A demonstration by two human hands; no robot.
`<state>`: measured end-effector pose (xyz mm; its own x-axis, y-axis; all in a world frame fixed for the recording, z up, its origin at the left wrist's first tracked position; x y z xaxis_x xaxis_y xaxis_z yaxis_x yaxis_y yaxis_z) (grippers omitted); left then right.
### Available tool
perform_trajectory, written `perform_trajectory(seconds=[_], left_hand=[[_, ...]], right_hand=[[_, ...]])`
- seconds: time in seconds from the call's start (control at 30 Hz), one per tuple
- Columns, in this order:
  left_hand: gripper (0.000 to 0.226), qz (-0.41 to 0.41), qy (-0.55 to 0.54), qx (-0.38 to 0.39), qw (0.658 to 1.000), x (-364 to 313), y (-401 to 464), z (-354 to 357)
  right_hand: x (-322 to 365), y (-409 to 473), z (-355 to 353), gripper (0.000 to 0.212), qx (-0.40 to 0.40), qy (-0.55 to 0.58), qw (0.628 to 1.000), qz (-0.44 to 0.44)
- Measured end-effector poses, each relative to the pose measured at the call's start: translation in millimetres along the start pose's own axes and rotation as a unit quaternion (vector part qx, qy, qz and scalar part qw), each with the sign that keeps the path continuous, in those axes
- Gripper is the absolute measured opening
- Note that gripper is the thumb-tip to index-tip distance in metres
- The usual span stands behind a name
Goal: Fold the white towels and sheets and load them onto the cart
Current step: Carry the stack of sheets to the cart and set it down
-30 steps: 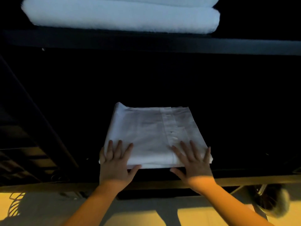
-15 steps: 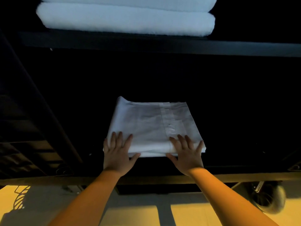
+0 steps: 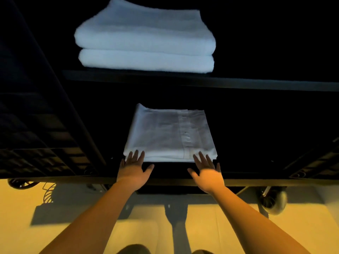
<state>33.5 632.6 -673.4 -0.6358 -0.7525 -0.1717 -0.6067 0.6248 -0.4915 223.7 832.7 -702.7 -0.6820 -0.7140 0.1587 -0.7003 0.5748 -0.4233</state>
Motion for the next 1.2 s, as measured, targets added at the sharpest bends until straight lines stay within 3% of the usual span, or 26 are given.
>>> perform_trajectory(seconds=[0.23, 0.5, 0.73, 1.0, 1.2], left_hand=[[0.068, 0.018, -0.035, -0.040, 0.998, -15.3, -121.1, -52.5], [0.066, -0.028, -0.062, -0.029, 0.997, -14.0, -273.2, -152.0], [0.062, -0.097, -0.130, -0.078, 0.984, 2.6, -400.1, -225.1], [0.058, -0.239, -0.216, -0.166, 0.932, 28.0, -527.3, -228.7], [0.059, -0.375, -0.271, -0.188, 0.867, 50.8, -631.4, -186.2]], right_hand=[[62.7, -99.6, -71.0, 0.061, 0.055, 0.051, 0.996, -0.050], [155.2, -232.2, -194.0, 0.057, 0.094, 0.045, 0.987, -0.122], [216.9, -320.8, -276.0, 0.055, 0.100, 0.032, 0.978, -0.183], [278.4, -399.8, -291.4, 0.053, 0.087, -0.014, 0.947, -0.310], [340.3, -469.8, -262.8, 0.051, 0.113, -0.072, 0.897, -0.421]])
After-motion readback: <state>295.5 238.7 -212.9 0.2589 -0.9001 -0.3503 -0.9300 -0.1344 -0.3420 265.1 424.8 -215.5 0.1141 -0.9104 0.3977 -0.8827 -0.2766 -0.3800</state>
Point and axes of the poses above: each hand's wrist, its own y-axis towards the middle knuckle, its own z-axis out of the palm, x = y × z, the point moved 5 cm from there along y, towards the middle knuckle, and after that the axes turned 14 degrees about x, right-handed, at the moved point
